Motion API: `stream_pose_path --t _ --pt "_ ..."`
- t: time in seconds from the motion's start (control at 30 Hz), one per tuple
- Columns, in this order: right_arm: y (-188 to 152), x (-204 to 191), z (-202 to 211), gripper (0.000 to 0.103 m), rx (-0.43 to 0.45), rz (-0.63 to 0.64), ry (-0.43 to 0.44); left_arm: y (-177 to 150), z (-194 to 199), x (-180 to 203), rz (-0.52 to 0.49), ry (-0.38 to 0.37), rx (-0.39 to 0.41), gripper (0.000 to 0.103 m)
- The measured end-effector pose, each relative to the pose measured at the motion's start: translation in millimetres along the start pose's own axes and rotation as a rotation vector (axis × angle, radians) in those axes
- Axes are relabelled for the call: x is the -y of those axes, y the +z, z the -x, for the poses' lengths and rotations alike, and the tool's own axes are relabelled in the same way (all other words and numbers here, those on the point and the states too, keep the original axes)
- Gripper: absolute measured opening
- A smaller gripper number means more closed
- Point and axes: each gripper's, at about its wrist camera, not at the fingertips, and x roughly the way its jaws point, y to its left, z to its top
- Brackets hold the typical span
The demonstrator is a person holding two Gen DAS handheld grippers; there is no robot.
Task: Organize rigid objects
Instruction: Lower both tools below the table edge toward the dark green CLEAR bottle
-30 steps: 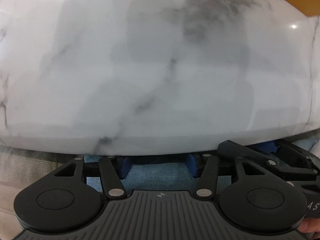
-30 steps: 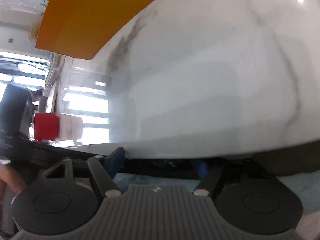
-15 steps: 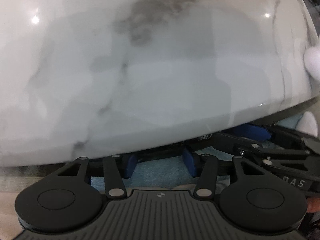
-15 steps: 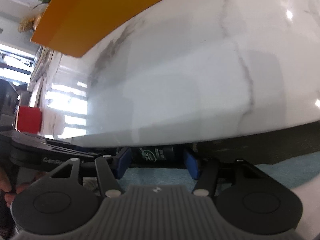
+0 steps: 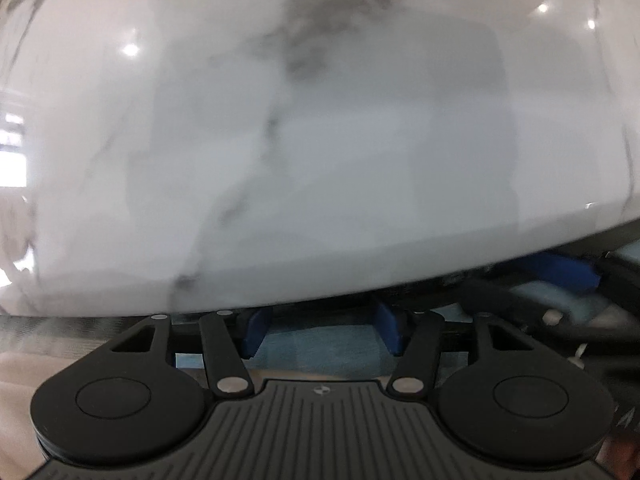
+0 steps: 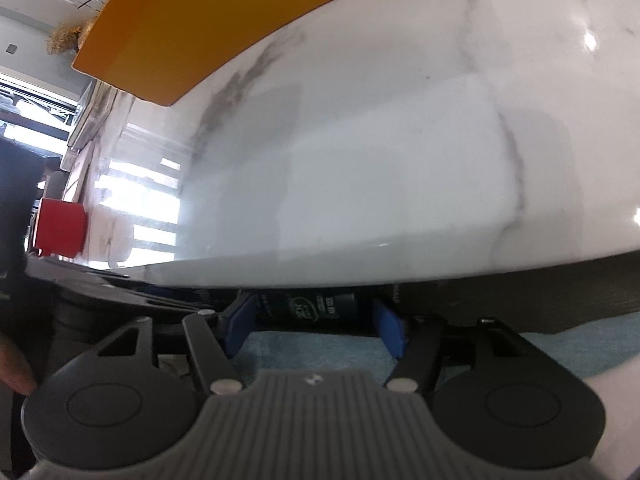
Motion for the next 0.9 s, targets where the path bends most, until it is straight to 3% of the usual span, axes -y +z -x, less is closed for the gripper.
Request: stream_pose_path --t 0.13,0.37,0.6,0.7,0.73,0.9 --pt "0 9 7 0.065 0.015 -0.022 0.029 2 -5 -12 0.047 -0.088 -0.01 0.07" --pt "1 15 7 0.066 0.019 -0.052 0.04 16 -18 -29 0.104 -0.168 -0.064 0.074" --pt "5 31 26 0.064 0.024 -0.109 0.08 -3 -23 -42 0.055 -0.285 -0.017 0.073" --pt "6 36 34 0.063 0.03 -0.127 0.064 -6 -29 -41 0.02 -0.376 -0.009 0.07" --pt "7 36 35 0.063 0.024 -0.127 0.061 -8 -32 -42 0.001 -0.399 -0.005 0.065" --pt "8 34 35 0.063 0.003 -0.08 0.002 -18 -42 -48 -0.013 -0.393 0.004 0.065"
